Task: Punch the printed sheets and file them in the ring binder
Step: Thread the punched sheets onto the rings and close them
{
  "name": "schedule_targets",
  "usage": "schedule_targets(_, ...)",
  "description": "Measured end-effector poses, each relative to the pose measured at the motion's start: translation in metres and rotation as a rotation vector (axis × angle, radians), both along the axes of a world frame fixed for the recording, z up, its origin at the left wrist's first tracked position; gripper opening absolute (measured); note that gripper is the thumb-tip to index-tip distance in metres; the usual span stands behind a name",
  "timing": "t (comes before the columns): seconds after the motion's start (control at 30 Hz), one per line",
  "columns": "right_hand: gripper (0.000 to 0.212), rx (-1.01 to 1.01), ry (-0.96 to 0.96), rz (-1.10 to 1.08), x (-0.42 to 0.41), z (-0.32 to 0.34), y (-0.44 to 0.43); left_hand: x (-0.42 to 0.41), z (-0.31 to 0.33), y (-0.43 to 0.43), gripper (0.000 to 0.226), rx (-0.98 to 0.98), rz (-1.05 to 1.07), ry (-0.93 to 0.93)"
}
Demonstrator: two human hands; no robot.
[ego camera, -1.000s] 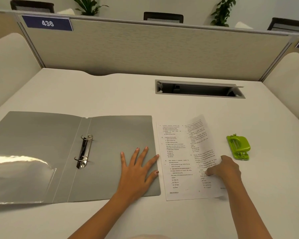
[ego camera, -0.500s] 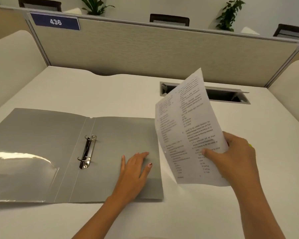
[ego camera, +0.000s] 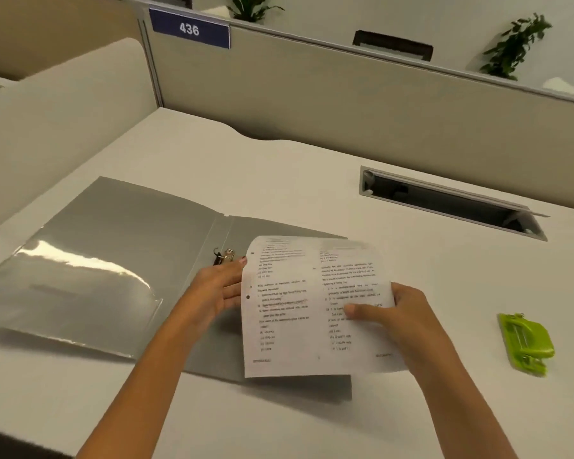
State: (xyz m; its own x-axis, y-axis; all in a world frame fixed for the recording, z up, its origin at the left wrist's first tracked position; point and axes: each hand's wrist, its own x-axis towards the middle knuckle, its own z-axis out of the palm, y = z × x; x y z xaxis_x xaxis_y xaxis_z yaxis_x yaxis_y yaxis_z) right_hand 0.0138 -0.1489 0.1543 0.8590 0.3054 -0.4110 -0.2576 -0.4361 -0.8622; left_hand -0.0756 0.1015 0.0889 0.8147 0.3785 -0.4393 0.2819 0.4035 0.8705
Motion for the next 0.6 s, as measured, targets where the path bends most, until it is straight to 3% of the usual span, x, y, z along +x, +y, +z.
schedule_targets(0.17, 0.028, -0.072, 0.183, 0.084, 0.001, -0.035, 0.007, -0.003, -0.018, 0.007, 0.026, 0.285, 0.045, 0.246)
schedule_targets(0.27, 0.019, -0.109, 0.223, 0.072, 0.001, -0.049, 0.008, -0.002, -0.021, 0.002, 0.02, 0.457, 0.052, 0.304)
schedule_targets(0.4, 0.01, -0.133, 0.201, 0.04, 0.0, -0.058, 0.013, 0.003, -0.023, -0.001, 0.027, 0.558, 0.073, 0.28)
schedule_targets(0.6, 0.015, -0.05, 0.054, -0.008, 0.002, -0.056, 0.024, 0.004, -0.019, 0.02, 0.012, 0.591, 0.28, 0.215)
